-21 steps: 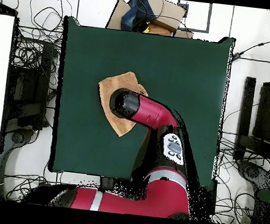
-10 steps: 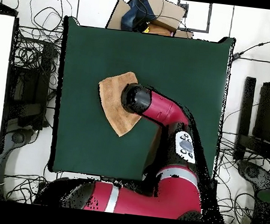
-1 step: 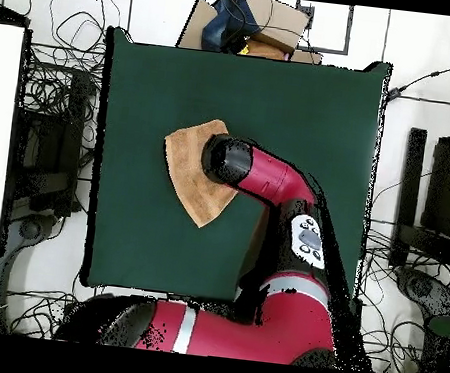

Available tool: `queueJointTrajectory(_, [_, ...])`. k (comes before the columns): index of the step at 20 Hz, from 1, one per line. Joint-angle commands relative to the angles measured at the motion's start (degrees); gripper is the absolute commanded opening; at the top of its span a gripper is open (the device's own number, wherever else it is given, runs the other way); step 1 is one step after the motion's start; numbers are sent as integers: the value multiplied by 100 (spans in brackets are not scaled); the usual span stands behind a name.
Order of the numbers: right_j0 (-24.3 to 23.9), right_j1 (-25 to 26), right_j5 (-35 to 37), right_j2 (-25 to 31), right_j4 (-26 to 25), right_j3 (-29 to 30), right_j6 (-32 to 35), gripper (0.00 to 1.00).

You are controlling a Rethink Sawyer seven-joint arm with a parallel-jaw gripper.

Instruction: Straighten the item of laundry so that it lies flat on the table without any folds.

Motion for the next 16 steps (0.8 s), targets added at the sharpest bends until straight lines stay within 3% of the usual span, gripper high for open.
queueJointTrajectory(1, [213, 147, -82, -57, -44, -55, 1074, 100])
queueJointTrajectory(16, [195, 523, -338, 93, -31, -216, 933, 100])
